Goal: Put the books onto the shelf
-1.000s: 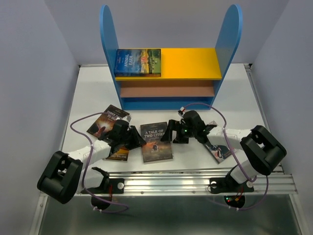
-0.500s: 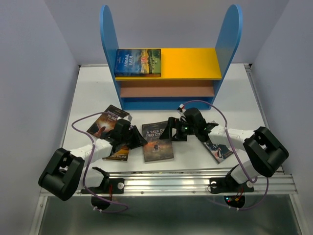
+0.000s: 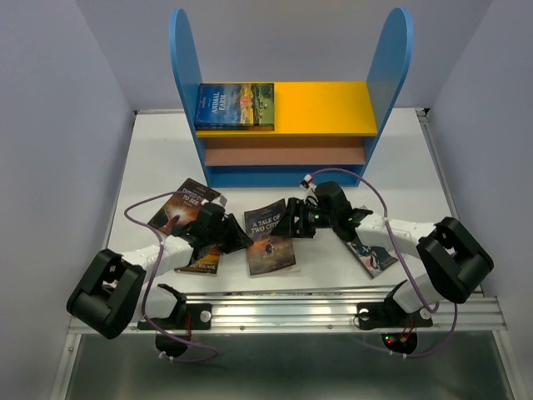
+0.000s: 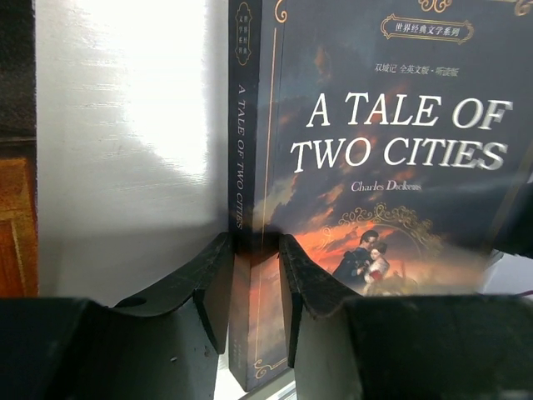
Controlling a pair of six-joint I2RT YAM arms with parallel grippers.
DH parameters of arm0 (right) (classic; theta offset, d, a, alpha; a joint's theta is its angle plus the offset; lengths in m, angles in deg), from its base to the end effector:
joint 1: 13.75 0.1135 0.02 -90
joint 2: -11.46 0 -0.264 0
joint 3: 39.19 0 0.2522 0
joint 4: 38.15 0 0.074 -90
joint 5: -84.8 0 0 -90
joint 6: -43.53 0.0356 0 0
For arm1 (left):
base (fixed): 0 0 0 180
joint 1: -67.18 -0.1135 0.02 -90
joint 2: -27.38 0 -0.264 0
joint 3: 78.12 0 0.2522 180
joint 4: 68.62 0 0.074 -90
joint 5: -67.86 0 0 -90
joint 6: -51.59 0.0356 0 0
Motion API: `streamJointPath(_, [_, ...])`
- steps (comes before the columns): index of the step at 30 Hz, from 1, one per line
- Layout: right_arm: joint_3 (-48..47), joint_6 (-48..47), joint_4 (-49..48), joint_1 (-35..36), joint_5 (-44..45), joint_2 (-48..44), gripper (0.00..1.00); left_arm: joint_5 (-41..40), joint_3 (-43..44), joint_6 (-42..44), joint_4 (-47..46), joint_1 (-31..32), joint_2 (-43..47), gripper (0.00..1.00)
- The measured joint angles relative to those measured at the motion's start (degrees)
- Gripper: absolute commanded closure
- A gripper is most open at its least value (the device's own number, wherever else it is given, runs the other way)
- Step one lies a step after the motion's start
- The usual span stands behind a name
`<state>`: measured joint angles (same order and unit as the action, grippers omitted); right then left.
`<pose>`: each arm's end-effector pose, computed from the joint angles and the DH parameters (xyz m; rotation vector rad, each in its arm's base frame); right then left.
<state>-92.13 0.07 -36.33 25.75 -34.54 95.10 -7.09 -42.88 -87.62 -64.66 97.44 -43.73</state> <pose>0.2174 0.2019 0.1907 -0.1954 2.4023 1.3492 0.1872 -0.1199 0.1461 -0.2537 2.4395 -0.9812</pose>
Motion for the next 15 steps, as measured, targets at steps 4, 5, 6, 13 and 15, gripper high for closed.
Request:
streamJointPath(4, [-0.22, -0.92, 2.78, 0.0, 2.14, 1.51, 0.38, 0.04, 0.0, -0.37, -0.09, 0.02, 0.0, 0.66])
streamJointPath(5, [-0.22, -1.16, 3.48, 0.0, 2.51, 1.6, 0.41, 0.02, 0.0, -0.44, -0.11, 0.04, 0.0, 0.66])
streamJointPath(6, [-0.22, -1.53, 3.87, 0.0, 2.73, 1.62, 0.45, 0.04, 0.0, -0.46, -0.11, 0.04, 0.0, 0.66])
streamJointPath(13, [-0.33, -2.82, 5.4, 0.0, 3.91, 1.84, 0.99, 0.15, 0.0, -0.76, -0.17, 0.04, 0.0, 0.61])
streamJointPath(15, [-0.44, -3.37, 5.53, -0.02, 4.09, 2.32, 0.99, 0.15, 0.0, -0.85, -0.02, 0.07, 0.26, 0.5])
